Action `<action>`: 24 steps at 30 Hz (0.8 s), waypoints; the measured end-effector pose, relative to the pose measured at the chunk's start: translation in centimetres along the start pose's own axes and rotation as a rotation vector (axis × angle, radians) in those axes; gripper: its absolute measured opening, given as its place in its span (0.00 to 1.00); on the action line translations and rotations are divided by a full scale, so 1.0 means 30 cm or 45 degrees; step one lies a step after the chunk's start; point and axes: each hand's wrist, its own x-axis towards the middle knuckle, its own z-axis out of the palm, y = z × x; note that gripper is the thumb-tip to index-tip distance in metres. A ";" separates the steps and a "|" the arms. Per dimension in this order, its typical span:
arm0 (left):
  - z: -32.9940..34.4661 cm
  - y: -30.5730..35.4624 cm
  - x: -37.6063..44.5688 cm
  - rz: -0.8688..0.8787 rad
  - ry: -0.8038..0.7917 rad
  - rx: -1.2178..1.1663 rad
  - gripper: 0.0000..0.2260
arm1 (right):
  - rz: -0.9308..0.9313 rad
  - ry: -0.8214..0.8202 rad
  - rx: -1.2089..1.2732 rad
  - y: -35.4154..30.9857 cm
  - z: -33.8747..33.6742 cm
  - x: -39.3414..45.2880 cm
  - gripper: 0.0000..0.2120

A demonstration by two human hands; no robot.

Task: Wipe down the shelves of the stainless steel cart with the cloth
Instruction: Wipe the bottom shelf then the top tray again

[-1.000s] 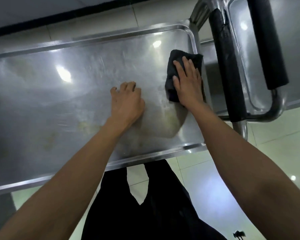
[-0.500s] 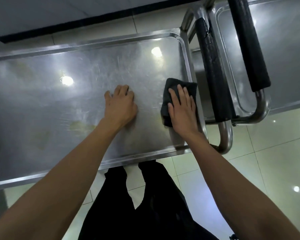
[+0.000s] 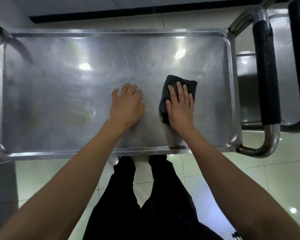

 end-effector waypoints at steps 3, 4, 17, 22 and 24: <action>-0.012 -0.108 -0.051 -0.050 0.011 0.000 0.17 | -0.077 -0.007 -0.006 -0.139 0.034 0.011 0.26; -0.016 -0.142 -0.068 -0.062 0.017 0.002 0.17 | -0.110 -0.010 0.003 -0.188 0.044 0.016 0.26; -0.024 -0.439 -0.178 -0.091 0.063 0.000 0.17 | -0.196 -0.006 0.059 -0.611 0.163 -0.004 0.25; -0.020 -0.438 -0.200 -0.036 0.061 0.018 0.16 | -0.250 -0.053 0.072 -0.596 0.152 -0.060 0.25; -0.017 -0.412 -0.201 -0.040 0.056 0.021 0.17 | -0.277 -0.051 0.057 -0.574 0.150 -0.086 0.25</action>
